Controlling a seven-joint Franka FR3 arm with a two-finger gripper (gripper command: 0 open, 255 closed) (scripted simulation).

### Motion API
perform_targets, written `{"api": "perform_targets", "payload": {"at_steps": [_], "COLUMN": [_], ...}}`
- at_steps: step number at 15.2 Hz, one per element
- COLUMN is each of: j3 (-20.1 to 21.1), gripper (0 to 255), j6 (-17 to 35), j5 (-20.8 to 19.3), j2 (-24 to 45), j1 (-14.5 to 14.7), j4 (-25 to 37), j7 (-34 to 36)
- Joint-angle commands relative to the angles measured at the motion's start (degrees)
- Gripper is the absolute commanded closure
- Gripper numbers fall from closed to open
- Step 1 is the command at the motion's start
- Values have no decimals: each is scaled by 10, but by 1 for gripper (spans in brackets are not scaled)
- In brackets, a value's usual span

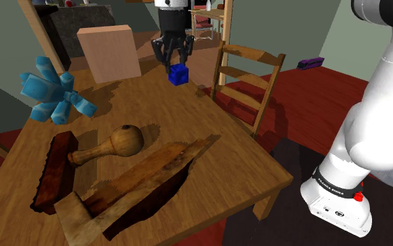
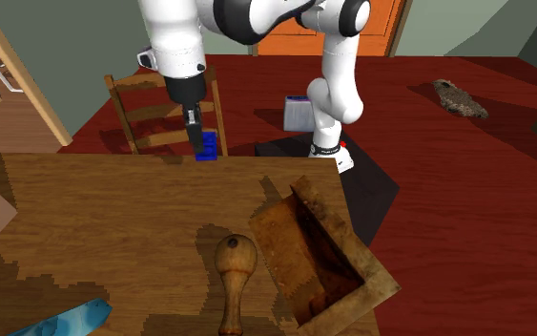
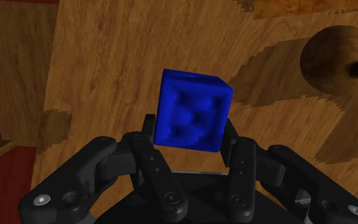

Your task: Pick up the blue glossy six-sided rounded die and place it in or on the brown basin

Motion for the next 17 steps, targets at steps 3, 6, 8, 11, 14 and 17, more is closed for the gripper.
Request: {"api": "perform_targets", "payload": {"at_steps": [3,6,8,11,14,17], "j3": [24,43,56,76,95,115], "gripper": [255,255,255,255,255,255], "j6": [0,-1,-2,-6,-11,-19], "j5": [1,0,-2,-7,-15,-27], "j2": [-14,-15,-13,-5,9,30], "j1": [27,48,62,85,110,136], "j4": [-14,-14,-11,0,17,43], "j7": [52,92,119,162,205,250]}}
